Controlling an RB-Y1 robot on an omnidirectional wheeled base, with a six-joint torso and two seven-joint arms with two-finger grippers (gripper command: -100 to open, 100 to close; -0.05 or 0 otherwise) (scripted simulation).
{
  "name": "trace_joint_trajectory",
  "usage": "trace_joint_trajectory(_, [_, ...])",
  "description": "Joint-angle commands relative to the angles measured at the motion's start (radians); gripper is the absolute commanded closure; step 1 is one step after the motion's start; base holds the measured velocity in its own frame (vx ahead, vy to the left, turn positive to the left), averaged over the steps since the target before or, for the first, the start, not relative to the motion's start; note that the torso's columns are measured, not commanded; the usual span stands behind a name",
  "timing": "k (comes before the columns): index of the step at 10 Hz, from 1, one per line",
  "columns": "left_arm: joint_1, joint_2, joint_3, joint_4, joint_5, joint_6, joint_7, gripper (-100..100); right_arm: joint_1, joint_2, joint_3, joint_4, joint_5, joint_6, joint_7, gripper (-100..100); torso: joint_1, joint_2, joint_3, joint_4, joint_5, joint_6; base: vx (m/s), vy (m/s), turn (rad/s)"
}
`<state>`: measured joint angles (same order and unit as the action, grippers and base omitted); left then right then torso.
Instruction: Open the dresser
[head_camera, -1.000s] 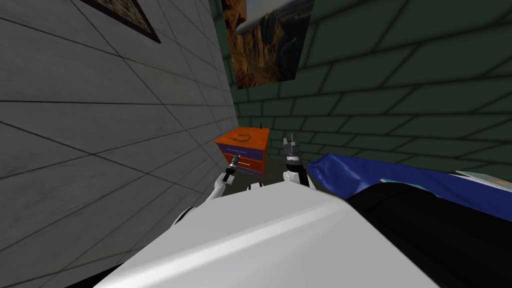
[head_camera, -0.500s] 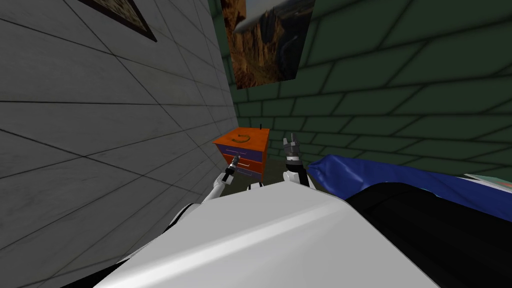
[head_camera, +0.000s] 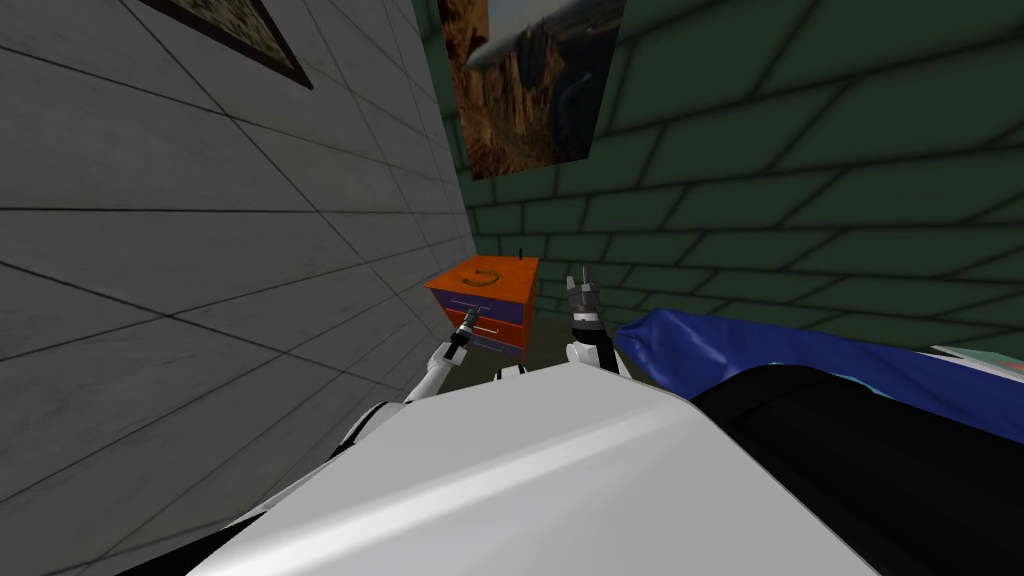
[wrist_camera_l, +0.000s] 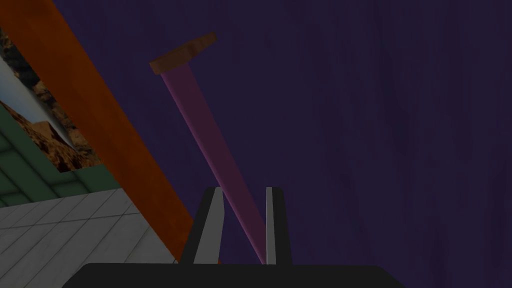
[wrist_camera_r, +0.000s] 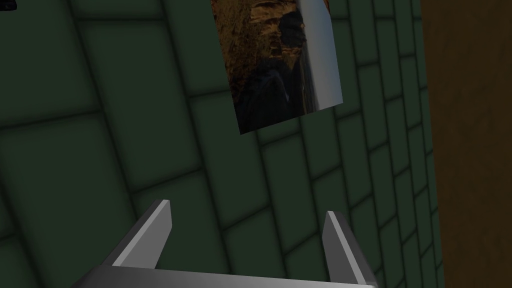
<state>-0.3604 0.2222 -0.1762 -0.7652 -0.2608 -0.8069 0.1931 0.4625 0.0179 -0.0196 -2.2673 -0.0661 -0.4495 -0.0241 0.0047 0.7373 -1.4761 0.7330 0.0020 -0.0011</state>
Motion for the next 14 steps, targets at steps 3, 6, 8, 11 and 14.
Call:
trace_joint_trajectory(3, [0.001,0.019,-0.011,-0.005,-0.006,0.009,0.026,100,0.000,0.000,0.000,0.000,0.000,0.000,0.000,0,-0.001,0.000,0.000,0.002,-0.001,0.000,-0.186,0.079,0.033])
trace_joint_trajectory(6, [0.065,0.016,-0.030,-0.079,0.037,0.029,-0.032,100,0.000,0.000,0.000,0.000,0.000,0.000,0.000,0,-0.007,-0.008,-0.005,0.002,-0.002,0.003,-0.024,0.051,-0.074])
trace_joint_trajectory(8, [0.125,0.017,-0.050,-0.146,0.080,0.054,-0.087,100,0.000,0.000,0.000,0.000,0.000,0.000,0.000,0,-0.003,-0.006,-0.004,0.000,-0.001,0.001,0.033,0.073,-0.105])
trace_joint_trajectory(11, [0.183,0.019,-0.069,-0.218,0.122,0.079,-0.142,100,0.000,0.000,0.000,0.000,0.000,0.000,0.000,0,-0.003,-0.005,-0.003,-0.002,0.000,0.002,0.009,0.045,-0.064])
trace_joint_trajectory(14, [0.253,0.021,-0.088,-0.310,0.165,0.104,-0.197,100,0.000,0.000,0.000,0.000,0.000,0.000,0.000,0,-0.004,-0.006,-0.004,-0.002,0.000,0.003,0.010,0.047,-0.075])
